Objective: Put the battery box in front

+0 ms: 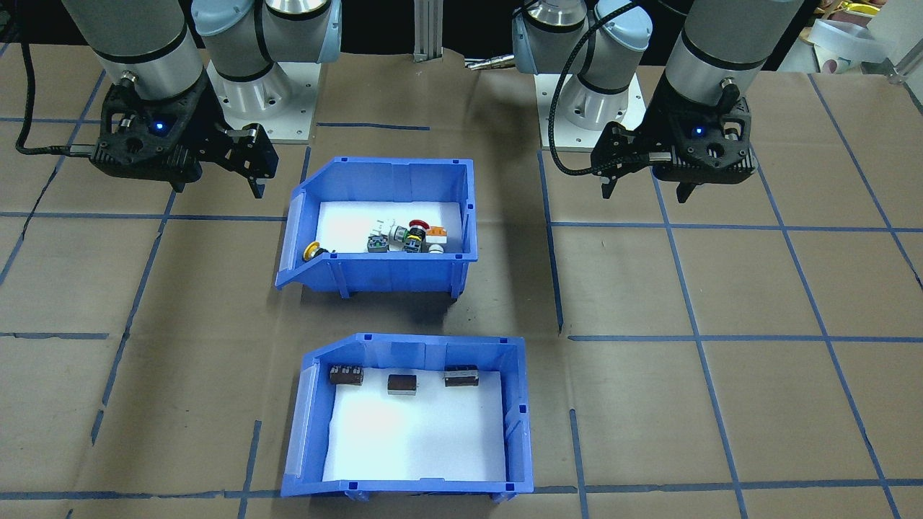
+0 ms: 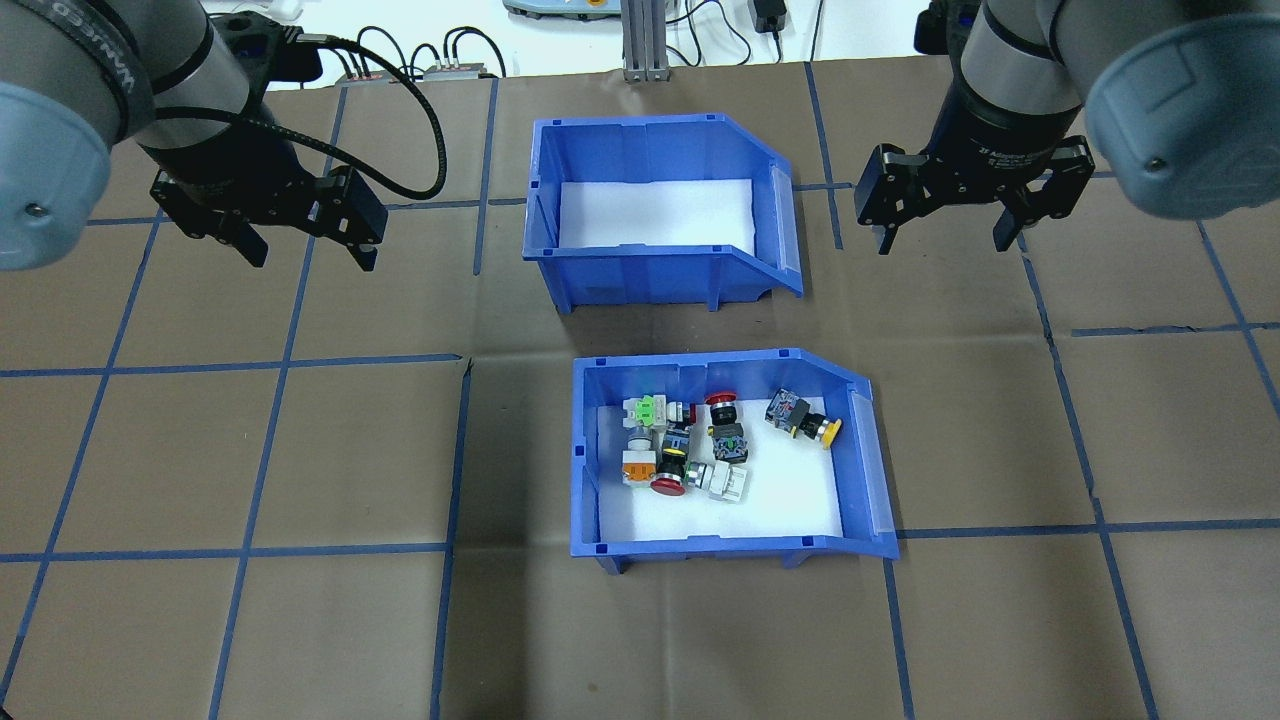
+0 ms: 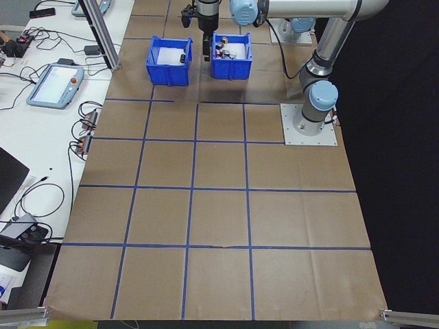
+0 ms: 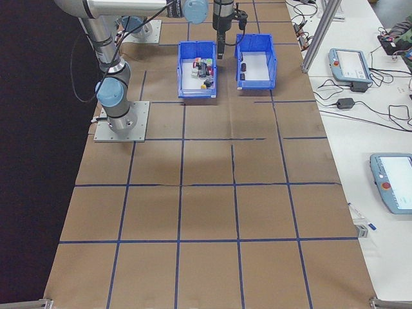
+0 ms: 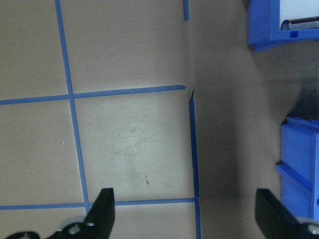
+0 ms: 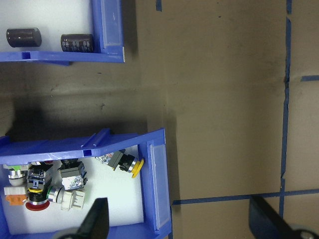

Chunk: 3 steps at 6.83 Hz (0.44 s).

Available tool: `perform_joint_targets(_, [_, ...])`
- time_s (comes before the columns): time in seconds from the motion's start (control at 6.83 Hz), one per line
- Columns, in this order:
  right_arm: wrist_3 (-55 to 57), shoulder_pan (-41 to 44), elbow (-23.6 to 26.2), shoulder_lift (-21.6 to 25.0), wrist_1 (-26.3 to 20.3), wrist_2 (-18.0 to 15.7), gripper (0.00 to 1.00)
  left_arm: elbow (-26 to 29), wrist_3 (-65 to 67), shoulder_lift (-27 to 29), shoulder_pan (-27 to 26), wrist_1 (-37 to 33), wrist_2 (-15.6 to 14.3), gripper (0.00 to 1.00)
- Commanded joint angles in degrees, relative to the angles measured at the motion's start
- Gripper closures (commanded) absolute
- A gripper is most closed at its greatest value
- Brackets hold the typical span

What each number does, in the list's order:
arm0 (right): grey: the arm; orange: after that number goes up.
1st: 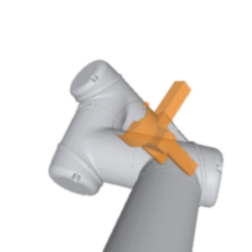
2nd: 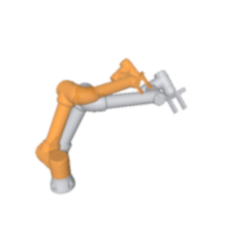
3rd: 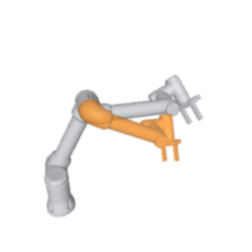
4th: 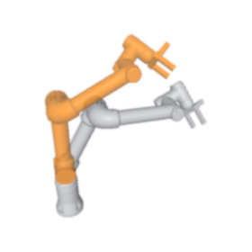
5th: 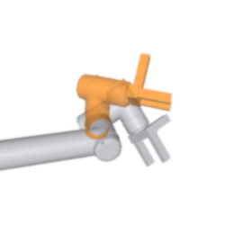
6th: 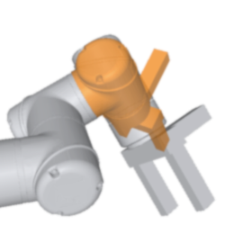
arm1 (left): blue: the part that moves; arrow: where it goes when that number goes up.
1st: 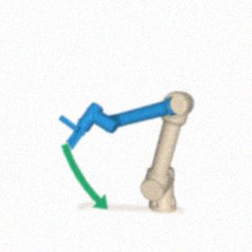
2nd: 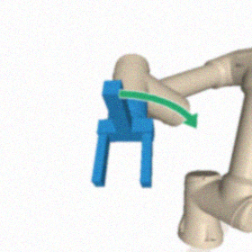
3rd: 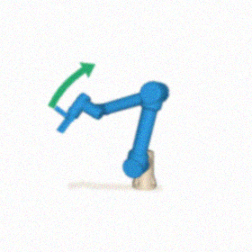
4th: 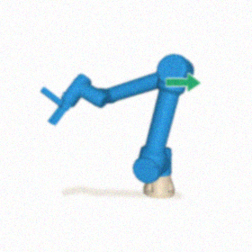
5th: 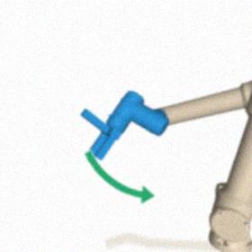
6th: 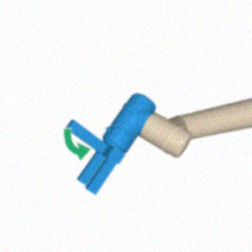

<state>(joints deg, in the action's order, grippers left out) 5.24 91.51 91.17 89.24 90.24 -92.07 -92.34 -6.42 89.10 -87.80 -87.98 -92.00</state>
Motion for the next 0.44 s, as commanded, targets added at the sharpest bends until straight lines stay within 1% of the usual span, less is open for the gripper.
perform_joint_targets(0.0, [1.3,0.1,0.4,-0.3,-1.0,0.0,0.00,0.1,0.1,0.4,0.0,0.0,0.2,0.01])
perform_joint_targets(0.29, [1.3,0.1,0.3,-0.2,-0.9,0.0,0.00,0.1,0.1,0.5,0.0,0.0,0.2,0.01])
